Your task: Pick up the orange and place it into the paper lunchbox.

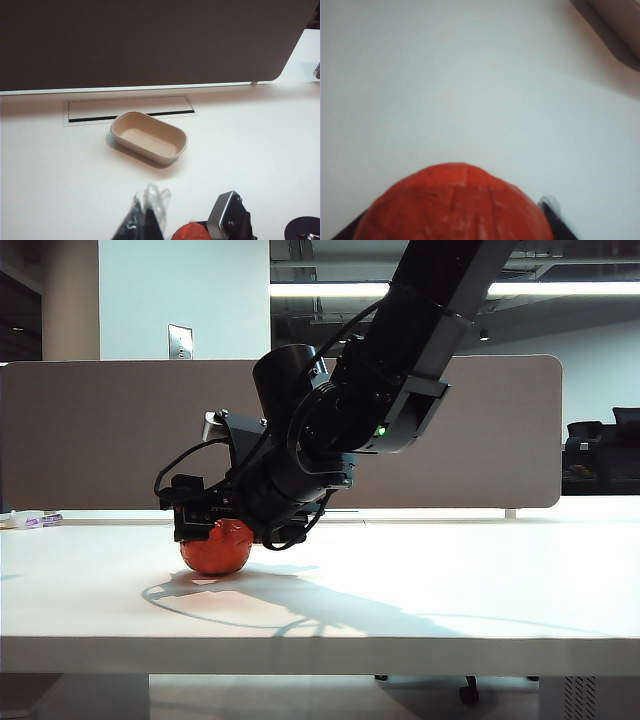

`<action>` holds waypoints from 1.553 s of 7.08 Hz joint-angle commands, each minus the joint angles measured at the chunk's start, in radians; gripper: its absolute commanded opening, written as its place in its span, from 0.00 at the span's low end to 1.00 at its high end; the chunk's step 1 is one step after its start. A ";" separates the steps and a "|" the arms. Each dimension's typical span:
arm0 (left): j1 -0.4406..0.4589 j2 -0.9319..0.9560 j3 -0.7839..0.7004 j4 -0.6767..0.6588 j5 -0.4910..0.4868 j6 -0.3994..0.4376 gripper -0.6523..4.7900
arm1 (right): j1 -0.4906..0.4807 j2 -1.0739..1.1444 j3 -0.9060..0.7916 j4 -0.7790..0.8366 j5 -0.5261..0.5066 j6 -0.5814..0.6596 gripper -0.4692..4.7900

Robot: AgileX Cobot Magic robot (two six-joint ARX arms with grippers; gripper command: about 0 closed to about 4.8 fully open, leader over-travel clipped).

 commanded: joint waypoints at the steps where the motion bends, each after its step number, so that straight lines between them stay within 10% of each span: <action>1: 0.001 -0.002 0.005 0.010 0.003 0.004 0.11 | -0.037 -0.066 0.007 0.060 -0.002 -0.007 0.47; 6: 0.001 -0.001 0.005 0.010 0.004 0.003 0.11 | -0.163 -0.062 0.188 0.049 -0.022 -0.008 0.47; 11: 0.000 0.003 0.005 0.010 0.004 0.001 0.11 | -0.225 0.513 1.018 -0.132 -0.053 -0.013 0.47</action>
